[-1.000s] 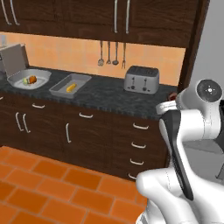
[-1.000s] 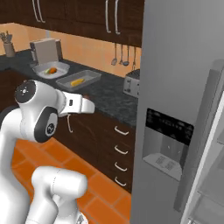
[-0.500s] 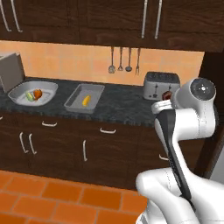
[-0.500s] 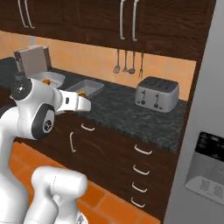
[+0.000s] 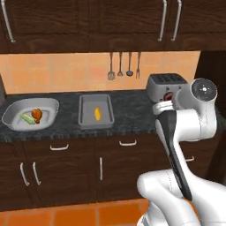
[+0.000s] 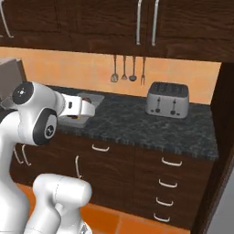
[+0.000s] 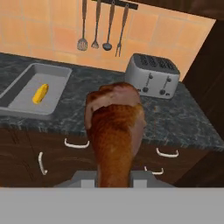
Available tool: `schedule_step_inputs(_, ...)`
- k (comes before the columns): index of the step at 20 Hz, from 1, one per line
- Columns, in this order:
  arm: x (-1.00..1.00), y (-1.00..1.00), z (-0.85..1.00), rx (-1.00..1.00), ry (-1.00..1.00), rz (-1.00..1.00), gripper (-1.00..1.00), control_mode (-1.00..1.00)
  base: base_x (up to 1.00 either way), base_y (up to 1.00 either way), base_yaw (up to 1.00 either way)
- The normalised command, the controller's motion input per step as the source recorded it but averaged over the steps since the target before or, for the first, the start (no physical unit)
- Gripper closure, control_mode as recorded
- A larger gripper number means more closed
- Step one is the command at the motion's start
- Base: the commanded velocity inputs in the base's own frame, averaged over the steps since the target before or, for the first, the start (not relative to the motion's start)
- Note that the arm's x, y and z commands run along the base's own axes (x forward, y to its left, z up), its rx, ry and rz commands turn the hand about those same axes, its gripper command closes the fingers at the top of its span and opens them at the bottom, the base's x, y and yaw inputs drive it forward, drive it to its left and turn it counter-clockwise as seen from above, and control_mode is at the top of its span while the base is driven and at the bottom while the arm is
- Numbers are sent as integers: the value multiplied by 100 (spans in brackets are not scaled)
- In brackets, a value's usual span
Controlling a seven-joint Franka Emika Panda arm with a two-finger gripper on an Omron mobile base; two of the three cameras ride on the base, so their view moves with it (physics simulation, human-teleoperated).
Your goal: Place one corn and one chicken drumstick in each tupperware on the nearby counter, to pack two identical lunches.
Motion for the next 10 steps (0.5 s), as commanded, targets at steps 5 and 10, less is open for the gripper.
schedule_step_inputs(5, 0, 0, 0, 0, 0, 0, 100, 100, 50, 94, -35)
schedule_step_inputs(10, 0, 0, 0, 0, 0, 0, 100, 100, 77, 62, -16)
